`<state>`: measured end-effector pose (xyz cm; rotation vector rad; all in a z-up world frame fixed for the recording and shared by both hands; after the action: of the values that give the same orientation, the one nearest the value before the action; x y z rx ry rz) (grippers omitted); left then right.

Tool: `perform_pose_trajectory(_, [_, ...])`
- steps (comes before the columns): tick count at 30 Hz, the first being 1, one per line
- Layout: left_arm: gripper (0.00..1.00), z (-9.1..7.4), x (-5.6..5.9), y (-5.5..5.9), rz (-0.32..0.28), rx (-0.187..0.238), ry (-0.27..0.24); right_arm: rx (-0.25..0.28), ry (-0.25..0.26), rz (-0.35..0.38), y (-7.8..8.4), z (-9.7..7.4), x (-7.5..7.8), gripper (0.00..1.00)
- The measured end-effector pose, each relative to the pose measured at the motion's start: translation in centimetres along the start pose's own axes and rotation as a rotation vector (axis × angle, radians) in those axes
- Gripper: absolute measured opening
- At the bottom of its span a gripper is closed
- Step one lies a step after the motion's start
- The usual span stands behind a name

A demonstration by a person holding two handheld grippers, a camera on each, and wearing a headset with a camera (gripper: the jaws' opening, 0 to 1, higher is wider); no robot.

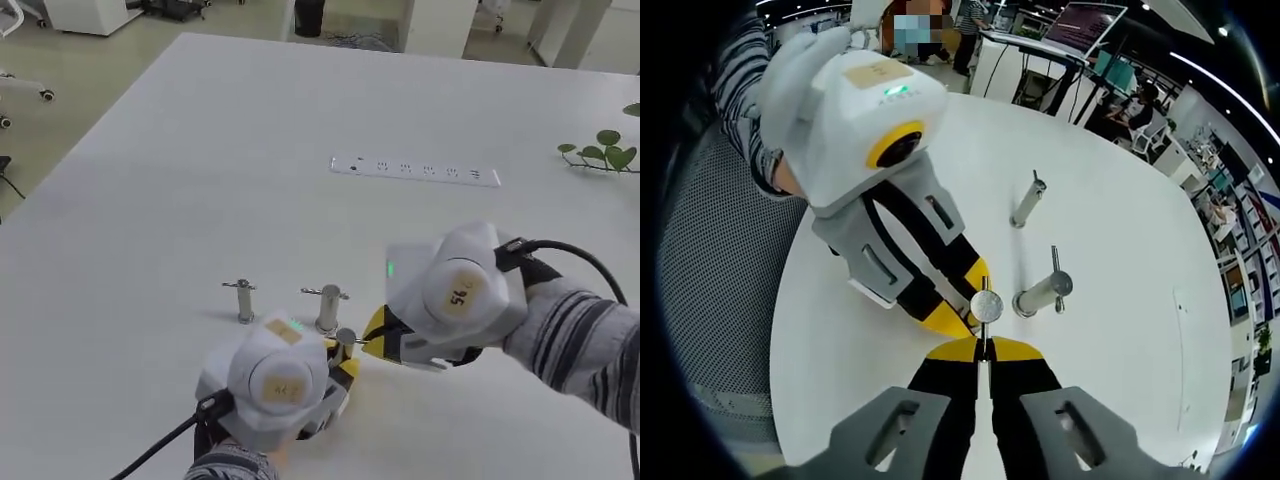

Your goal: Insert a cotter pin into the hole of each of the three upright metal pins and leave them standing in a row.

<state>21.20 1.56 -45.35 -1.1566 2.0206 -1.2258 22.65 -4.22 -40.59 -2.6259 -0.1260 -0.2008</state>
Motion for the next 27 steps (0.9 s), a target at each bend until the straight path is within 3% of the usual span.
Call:
perform_pose_trajectory(3, [0.1,0.0,0.0,0.0,-0.001,-0.001,-0.002,0.008,0.004,-0.006,-0.1,-0.1,-0.1,0.02])
perform_pose_trajectory(7, [0.1,0.0,0.0,0.0,-0.003,-0.002,-0.002,0.024,-0.002,0.049,0.1,-0.6,-0.4,0.1])
perform_pose_trajectory(16, [0.1,0.0,0.1,0.0,-0.007,-0.005,-0.003,0.008,0.025,0.059,1.0,-1.2,-0.2,0.0])
perform_pose_trajectory(27, [0.1,0.0,0.0,0.0,-0.014,-0.007,-0.007,0.02,0.023,0.065,0.7,-0.9,-0.3,0.0])
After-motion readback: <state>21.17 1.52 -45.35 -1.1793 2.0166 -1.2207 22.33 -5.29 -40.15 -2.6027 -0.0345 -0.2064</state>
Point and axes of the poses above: the centre of the closed fingertips' face, and the gripper's own axes: z roughly forward along the fingers, x roughly to its right, y roughly out of its underside, the point moved 5 cm from there along -z, roughly backward along the fingers, and after that the axes turned 5 degrees about -y, right-handed, at the moved point
